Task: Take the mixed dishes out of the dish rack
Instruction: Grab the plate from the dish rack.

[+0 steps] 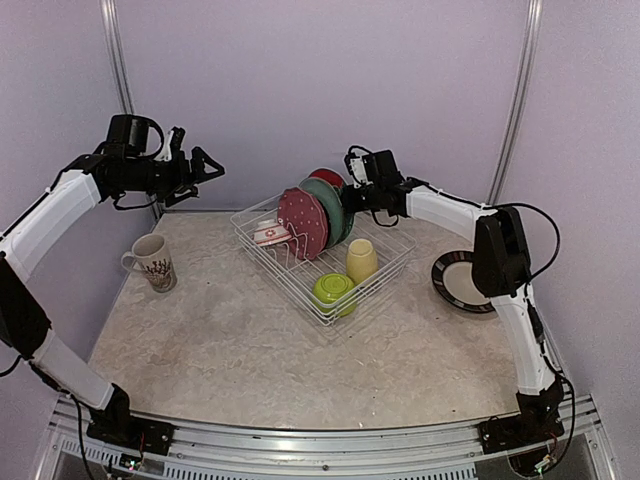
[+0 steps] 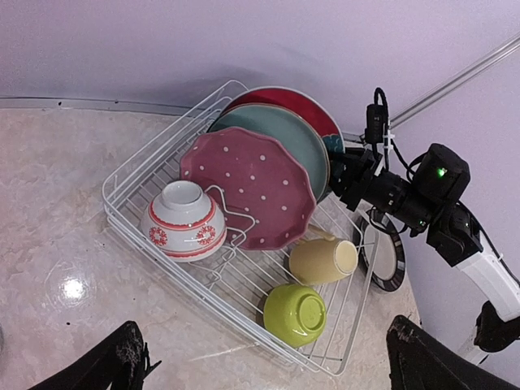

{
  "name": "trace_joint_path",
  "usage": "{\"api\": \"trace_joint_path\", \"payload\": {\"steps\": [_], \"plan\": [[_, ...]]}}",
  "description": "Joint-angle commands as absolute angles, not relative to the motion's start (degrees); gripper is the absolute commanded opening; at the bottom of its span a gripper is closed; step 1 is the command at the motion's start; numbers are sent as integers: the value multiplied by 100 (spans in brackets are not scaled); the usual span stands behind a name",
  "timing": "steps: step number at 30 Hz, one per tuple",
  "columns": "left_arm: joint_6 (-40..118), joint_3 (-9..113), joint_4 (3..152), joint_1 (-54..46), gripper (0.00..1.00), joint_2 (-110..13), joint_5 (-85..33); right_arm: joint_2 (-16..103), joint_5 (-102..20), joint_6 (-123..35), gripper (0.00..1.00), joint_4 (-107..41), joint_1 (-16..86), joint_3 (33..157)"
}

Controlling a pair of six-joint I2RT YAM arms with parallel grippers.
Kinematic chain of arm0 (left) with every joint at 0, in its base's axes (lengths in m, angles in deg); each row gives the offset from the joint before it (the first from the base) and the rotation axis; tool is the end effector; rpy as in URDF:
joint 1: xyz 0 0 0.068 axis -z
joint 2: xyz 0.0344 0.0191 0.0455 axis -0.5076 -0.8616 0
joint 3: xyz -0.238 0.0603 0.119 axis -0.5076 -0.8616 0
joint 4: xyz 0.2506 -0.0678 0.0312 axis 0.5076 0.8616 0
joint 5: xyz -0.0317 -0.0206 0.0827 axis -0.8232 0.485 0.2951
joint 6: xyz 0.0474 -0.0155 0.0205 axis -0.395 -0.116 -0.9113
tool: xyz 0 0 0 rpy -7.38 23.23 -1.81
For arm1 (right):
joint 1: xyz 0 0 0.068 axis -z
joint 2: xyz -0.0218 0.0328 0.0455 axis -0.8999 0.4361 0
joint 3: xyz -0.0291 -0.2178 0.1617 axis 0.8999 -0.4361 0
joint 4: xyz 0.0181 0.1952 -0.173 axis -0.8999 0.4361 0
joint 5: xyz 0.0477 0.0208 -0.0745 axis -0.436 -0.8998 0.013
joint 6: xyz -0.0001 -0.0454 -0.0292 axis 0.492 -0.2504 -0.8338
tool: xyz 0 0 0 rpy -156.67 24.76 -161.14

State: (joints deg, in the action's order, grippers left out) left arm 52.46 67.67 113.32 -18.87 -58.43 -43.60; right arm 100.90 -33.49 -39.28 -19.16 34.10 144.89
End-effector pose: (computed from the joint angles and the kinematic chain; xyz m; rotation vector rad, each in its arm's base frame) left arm 0.3207 -0.0820 0.3926 0.0304 2.1735 -0.8551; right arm 0.4913 0.2843 0.2400 -0.3369 2.0552 0.4463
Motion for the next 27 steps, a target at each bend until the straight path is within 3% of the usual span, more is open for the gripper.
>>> {"api": "trace_joint_path", "payload": {"steps": [1, 3, 20, 27], "plan": [[5305, 6779, 11241, -1939, 99, -5819, -4471, 10109, -3341, -4060, 11, -1784, 3341, 14673], [5305, 6782, 11237, -1952, 99, -5819, -4472, 10049, -3341, -4174, 0, -1745, 3315, 14671], [5349, 6748, 11193, -2153, 99, -6001, -4549, 8773, -1336, -5006, 0, -1209, 3057, 14499], [5355, 6752, 11193, -2141, 99, -6045, -4565, 7963, -640, -5009, 0, -1428, 2988, 13842]]}}
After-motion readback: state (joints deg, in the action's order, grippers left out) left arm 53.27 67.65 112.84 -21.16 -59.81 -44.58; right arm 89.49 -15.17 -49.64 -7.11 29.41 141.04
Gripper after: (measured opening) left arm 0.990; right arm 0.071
